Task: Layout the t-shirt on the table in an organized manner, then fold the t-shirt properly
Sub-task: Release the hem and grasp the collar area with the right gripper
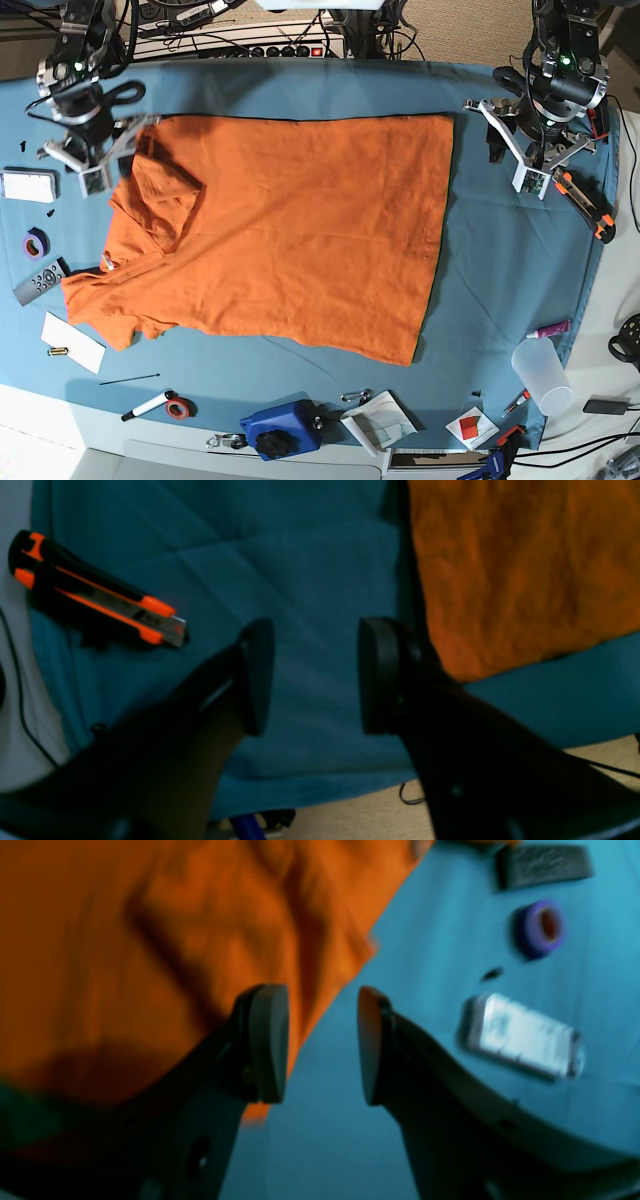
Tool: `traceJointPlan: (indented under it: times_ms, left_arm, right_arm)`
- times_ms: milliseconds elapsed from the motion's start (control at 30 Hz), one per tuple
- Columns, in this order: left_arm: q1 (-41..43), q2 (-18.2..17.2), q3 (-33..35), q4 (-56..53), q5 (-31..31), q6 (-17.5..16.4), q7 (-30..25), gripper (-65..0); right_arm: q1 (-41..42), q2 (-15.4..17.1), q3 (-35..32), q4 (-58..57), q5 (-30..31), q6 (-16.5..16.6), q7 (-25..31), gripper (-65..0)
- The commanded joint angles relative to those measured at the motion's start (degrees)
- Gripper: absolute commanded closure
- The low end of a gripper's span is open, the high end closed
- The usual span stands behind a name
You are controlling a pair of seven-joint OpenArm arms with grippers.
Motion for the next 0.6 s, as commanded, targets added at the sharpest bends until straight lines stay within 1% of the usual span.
traceJointPlan:
  times_ms: [0,67,100,167,233,300,400,500,567]
  left_arm:
    - [-0.2,-0.4,-0.2,0.9,0.0,0.0,-1.1,-28.4]
    - [-0.1,-0.4,-0.2,0.9,0.0,0.0,-1.0,-28.4]
    - [-0.1,-0.5,-0.2,0.9,0.0,0.0,-1.0,-28.4]
    - [-0.2,-0.5,-0.2,0.9,0.0,0.0,-1.1,-28.4]
    - [-0.2,-0.5,-0.2,0.9,0.0,0.0,-1.1,-28.4]
    - [-0.2,-0.4,-0.2,0.9,0.0,0.0,-1.1,-28.4]
    - [-0.2,-0.4,-0.2,0.9,0.0,0.0,-1.6,-28.4]
    - [-0.2,-0.4,-0.2,0.9,0.0,0.0,-1.7,-28.4]
    - [-0.2,-0.4,-0.2,0.9,0.0,0.0,-1.7,-28.4]
  right_arm:
    - [2.4,0.9,0.4,-1.3,-0.2,-0.9,0.3,-23.1]
    - [6.3,0.9,0.3,-6.5,1.2,-0.7,-0.9,-23.1]
    - [8.0,0.9,0.3,-9.3,2.8,0.5,-1.0,-23.1]
    - [11.0,0.9,-0.6,-14.3,5.9,4.0,-1.3,-23.1]
    - [13.2,0.8,-2.7,-17.7,7.3,5.6,-2.8,-23.1]
    - [14.6,0.9,-5.4,-19.4,7.2,5.7,-4.2,-23.1]
    - [14.8,0.9,-9.4,-19.8,6.2,5.5,-4.6,-23.1]
    - [14.8,0.9,-12.2,-19.8,3.1,3.8,-5.5,-23.0]
    - [14.8,0.9,-12.9,-19.8,2.2,3.5,-5.9,-21.8]
